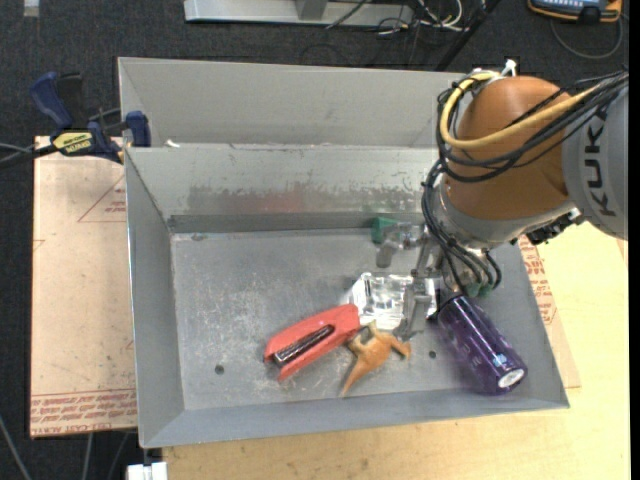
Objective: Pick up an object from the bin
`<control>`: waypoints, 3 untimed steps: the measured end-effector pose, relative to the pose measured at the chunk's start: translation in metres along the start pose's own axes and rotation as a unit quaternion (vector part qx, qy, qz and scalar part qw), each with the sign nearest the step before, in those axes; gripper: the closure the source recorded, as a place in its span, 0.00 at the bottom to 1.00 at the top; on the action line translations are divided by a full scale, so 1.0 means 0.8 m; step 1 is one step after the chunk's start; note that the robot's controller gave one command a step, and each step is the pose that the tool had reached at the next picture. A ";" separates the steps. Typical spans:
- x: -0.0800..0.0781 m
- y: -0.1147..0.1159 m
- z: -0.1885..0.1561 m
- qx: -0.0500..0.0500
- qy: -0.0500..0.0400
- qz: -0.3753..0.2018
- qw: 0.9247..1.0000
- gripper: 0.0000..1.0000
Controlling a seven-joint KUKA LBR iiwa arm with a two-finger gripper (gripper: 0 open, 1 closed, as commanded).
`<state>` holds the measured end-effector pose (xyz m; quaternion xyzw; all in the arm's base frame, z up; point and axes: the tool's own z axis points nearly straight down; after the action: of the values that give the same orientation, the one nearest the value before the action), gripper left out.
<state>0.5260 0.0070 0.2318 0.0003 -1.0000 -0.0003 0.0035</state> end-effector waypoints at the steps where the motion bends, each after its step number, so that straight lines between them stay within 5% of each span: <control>1: -0.002 0.000 -0.006 0.000 -0.004 0.000 1.000 0.00; 2: 0.009 0.003 0.047 0.000 -0.007 -0.026 1.000 0.00; 3: -0.022 -0.001 0.134 -0.001 -0.004 0.051 0.999 1.00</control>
Offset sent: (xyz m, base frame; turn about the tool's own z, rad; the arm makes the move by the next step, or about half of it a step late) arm -0.0338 0.0079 -0.1429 -0.1761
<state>0.5426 0.0060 0.1244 -0.0510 -0.9987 -0.0009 -0.0008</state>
